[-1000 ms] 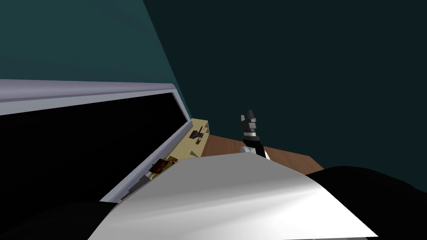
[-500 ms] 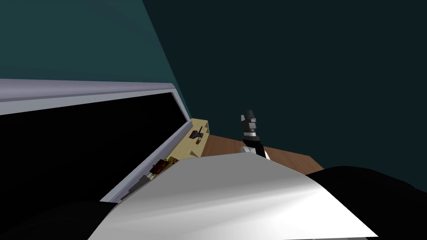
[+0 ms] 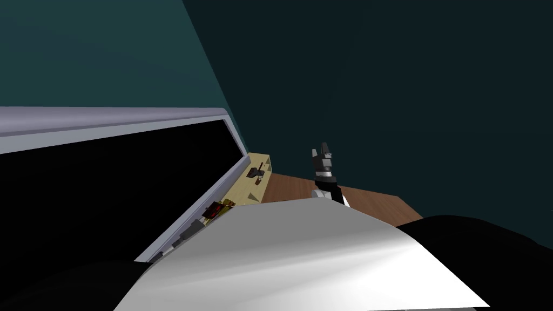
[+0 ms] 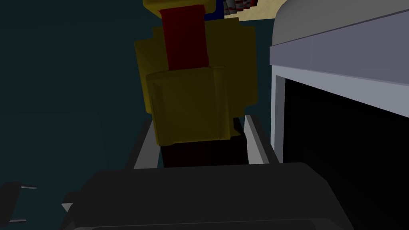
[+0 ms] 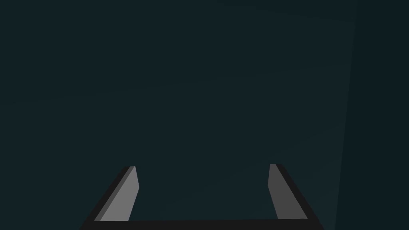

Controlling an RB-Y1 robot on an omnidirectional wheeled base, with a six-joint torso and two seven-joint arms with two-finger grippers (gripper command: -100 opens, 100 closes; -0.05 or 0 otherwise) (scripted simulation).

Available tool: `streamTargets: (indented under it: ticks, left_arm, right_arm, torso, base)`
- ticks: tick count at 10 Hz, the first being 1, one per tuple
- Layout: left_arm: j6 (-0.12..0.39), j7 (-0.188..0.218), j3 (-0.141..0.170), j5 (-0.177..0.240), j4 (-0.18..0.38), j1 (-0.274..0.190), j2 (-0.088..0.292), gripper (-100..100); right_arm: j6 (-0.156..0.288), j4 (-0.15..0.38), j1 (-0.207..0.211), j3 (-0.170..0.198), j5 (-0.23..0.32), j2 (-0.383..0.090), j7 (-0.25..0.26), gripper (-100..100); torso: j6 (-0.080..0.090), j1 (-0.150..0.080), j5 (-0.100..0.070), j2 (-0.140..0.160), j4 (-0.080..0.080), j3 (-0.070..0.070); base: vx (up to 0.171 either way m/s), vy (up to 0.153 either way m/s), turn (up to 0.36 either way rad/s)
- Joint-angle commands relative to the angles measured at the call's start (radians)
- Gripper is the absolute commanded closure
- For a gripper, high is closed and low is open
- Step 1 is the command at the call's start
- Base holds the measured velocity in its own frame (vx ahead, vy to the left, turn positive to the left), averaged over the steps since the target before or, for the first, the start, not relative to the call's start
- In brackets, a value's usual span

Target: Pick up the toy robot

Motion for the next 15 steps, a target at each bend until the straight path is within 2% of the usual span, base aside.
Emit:
streamTargets:
  ticks: [1, 3, 4, 6, 7, 9, 10, 12, 13, 15]
  left_arm:
    - [0.05, 0.023, -0.014, -0.01, -0.05, -0.004, 0.001, 100]
    - [0.085, 0.023, -0.014, -0.01, -0.056, -0.004, 0.001, 100]
    - [0.123, 0.051, -0.039, -0.026, -0.104, -0.023, -0.002, 100]
    - [0.174, 0.051, -0.039, -0.026, -0.119, -0.023, -0.002, 100]
    - [0.204, 0.079, -0.064, -0.043, -0.169, -0.042, -0.006, 100]
    - [0.262, 0.079, -0.064, -0.043, -0.183, -0.042, -0.006, 100]
    - [0.289, 0.107, -0.088, -0.06, -0.23, -0.062, -0.01, 100]
    - [0.348, 0.107, -0.088, -0.06, -0.247, -0.062, -0.01, 100]
    - [0.376, 0.135, -0.113, -0.077, -0.298, -0.081, -0.013, 100]
    - [0.432, 0.135, -0.113, -0.077, -0.31, -0.081, -0.013, 100]
  right_arm:
    - [0.0, 0.0, 0.0, 0.0, 0.0, 0.0, 0.0, 0]
    - [0.0, 0.0, 0.0, 0.0, 0.0, 0.0, 0.0, 0]
    - [0.0, 0.0, 0.0, 0.0, 0.0, 0.0, 0.0, 0]
    - [0.0, 0.0, 0.0, 0.0, 0.0, 0.0, 0.0, 0]
    - [0.0, 0.0, 0.0, 0.0, 0.0, 0.0, 0.0, 0]
    - [0.0, 0.0, 0.0, 0.0, 0.0, 0.0, 0.0, 0]
    - [0.0, 0.0, 0.0, 0.0, 0.0, 0.0, 0.0, 0]
    - [0.0, 0.0, 0.0, 0.0, 0.0, 0.0, 0.0, 0]
    - [0.0, 0.0, 0.0, 0.0, 0.0, 0.0, 0.0, 0]
    - [0.0, 0.0, 0.0, 0.0, 0.0, 0.0, 0.0, 0]
  torso:
    - [0.0, 0.0, 0.0, 0.0, 0.0, 0.0]
    - [-0.001, -0.001, 0.001, -0.002, -0.001, -0.001]
    - [-0.002, 0.0, 0.002, -0.005, -0.002, -0.003]
    - [-0.001, 0.005, 0.004, -0.002, -0.002, -0.002]
    - [-0.002, 0.005, 0.005, -0.004, -0.003, -0.003]
    - [-0.001, 0.008, 0.007, -0.003, -0.003, -0.003]
    - [-0.003, 0.008, 0.007, -0.005, -0.004, -0.004]
    - [-0.002, 0.01, 0.007, -0.003, -0.003, -0.003]
    - [-0.004, 0.009, 0.007, -0.005, -0.004, -0.004]
    - [-0.003, 0.011, 0.006, -0.003, -0.003, -0.003]
  base:
    - [-0.116, 0.063, -0.038]
    - [-0.033, 0.012, -0.004]
    - [-0.081, 0.078, -0.028]
    - [-0.081, 0.044, -0.037]
    - [-0.104, 0.042, -0.024]
    - [-0.083, 0.046, -0.038]
    - [-0.086, 0.075, -0.02]
    - [-0.079, 0.038, -0.035]
    - [-0.089, 0.06, -0.021]
    - [-0.088, 0.047, -0.032]
